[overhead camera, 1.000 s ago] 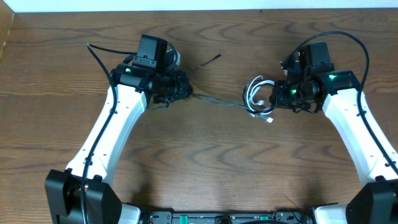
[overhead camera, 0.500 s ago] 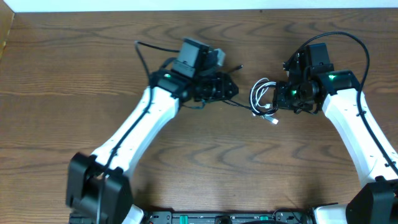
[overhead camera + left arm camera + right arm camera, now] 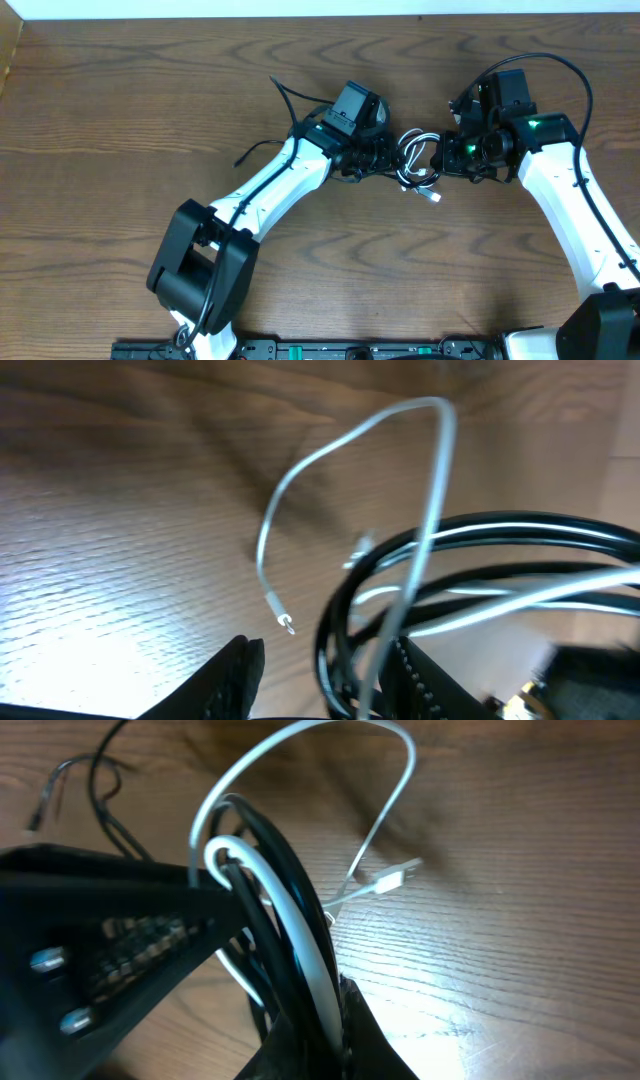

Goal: Untangle cables

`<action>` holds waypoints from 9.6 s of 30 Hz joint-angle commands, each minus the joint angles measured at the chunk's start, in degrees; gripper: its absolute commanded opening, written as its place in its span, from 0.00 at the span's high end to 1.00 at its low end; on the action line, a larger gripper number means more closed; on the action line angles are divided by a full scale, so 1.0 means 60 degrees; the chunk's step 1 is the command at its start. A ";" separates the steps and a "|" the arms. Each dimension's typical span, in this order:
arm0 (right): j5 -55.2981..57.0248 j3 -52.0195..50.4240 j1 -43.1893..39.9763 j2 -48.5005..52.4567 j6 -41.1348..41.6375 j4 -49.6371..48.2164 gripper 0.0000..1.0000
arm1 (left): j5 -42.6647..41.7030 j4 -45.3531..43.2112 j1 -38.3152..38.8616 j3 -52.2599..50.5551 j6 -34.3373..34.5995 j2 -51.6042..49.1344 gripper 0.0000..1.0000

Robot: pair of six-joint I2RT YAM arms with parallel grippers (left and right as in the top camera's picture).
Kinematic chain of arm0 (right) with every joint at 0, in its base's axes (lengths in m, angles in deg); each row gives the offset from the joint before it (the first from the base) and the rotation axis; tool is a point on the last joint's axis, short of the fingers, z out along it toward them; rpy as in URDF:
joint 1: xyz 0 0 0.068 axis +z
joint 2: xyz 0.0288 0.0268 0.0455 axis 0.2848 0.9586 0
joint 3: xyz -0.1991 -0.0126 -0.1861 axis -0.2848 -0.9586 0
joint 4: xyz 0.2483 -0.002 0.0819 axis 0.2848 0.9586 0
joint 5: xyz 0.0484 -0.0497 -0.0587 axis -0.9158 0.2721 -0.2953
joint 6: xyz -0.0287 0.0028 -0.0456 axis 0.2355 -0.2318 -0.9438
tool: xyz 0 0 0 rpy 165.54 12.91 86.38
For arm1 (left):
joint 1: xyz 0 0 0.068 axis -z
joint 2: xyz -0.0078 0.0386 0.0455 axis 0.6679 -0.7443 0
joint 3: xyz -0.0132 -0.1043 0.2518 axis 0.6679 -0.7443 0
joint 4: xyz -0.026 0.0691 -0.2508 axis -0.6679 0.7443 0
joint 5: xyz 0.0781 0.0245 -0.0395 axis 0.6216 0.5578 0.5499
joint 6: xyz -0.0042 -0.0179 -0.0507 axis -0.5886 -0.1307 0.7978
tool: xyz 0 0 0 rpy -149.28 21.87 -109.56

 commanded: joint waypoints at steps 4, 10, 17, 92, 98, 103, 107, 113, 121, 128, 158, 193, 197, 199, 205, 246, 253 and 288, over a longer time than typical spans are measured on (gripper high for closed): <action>-0.0437 0.0055 -0.0007 -0.0546 -0.0117 -0.0109 0.99 | 0.1213 0.0630 -0.0033 0.0102 0.0124 -0.0823 0.67; -0.1421 0.0098 -0.0339 -0.1596 -0.0233 -0.0780 0.99 | 0.1198 0.1173 -0.0036 0.0102 0.0124 -0.1392 0.76; -0.3191 0.0098 -0.0681 -0.2262 -0.0678 -0.1446 0.99 | 0.1202 0.1268 -0.0135 0.0102 0.0117 -0.1446 0.87; -0.6910 0.0084 -0.1457 -0.1723 -0.3085 -0.4692 0.99 | -0.2116 -0.2222 -0.2182 0.0211 -0.1424 0.2524 0.31; -0.6666 0.0084 -0.1457 -0.1723 -0.3085 -0.4619 0.99 | -0.3956 -0.2466 -0.2761 0.0211 -0.1716 0.2575 0.31; -0.6710 0.0084 -0.1457 -0.1723 -0.3078 -0.4615 0.99 | -0.4266 -0.2237 -0.2849 0.0204 -0.1931 0.2568 0.31; -0.6925 0.0084 -0.1457 -0.1723 -0.3016 -0.4594 0.99 | -0.3639 -0.2240 -0.2401 0.0047 -0.1993 0.2313 0.31; -0.6929 0.0084 -0.1457 -0.1723 -0.3016 -0.4477 0.99 | -0.3067 -0.2248 -0.2098 0.0047 -0.1949 0.1614 0.36; -0.6983 0.0084 -0.1457 -0.1723 -0.3016 -0.4218 0.99 | -0.1752 -0.2248 -0.2127 0.0047 -0.1883 0.1024 0.43; -0.7482 0.0084 -0.1453 -0.1723 -0.3024 -0.4113 0.99 | -0.1377 -0.2320 -0.2106 0.0047 -0.1555 0.1009 0.43; -0.2980 0.0015 -0.0616 -0.0514 -0.0900 -0.3034 0.99 | -0.4073 -0.2299 -0.2142 0.0047 -0.2546 0.1009 0.34; 0.2051 0.0004 -0.0787 0.0514 0.1162 -0.1821 0.41 | -0.1024 -0.0973 -0.1563 0.0044 -0.2473 0.1209 0.92; 0.2040 0.0004 -0.0739 0.0831 0.1162 -0.1373 0.01 | -0.1322 -0.0710 -0.1563 0.0044 -0.2390 0.1239 0.93; 0.2047 0.0004 -0.0707 0.0900 0.1162 -0.1020 0.01 | -0.1311 -0.0535 -0.1555 0.0044 -0.2470 0.1239 0.93; 0.2051 0.0004 -0.0707 0.0911 0.1162 -0.0739 0.01 | -0.1260 -0.0488 -0.1555 0.0044 -0.2594 0.1239 0.93; 0.2047 0.0004 -0.0707 0.0911 0.1162 -0.0739 0.01 | -0.1239 -0.0484 -0.1555 0.0044 -0.2867 0.1235 0.93; 0.2047 0.0004 -0.0707 0.0911 0.1162 -0.0739 0.01 | -0.1239 -0.0484 -0.1555 0.0044 -0.2867 0.1235 0.92; 0.2047 0.0004 -0.0707 0.0911 0.1162 -0.0739 0.01 | -0.1239 -0.0477 -0.1555 0.0044 -0.2867 0.1235 0.93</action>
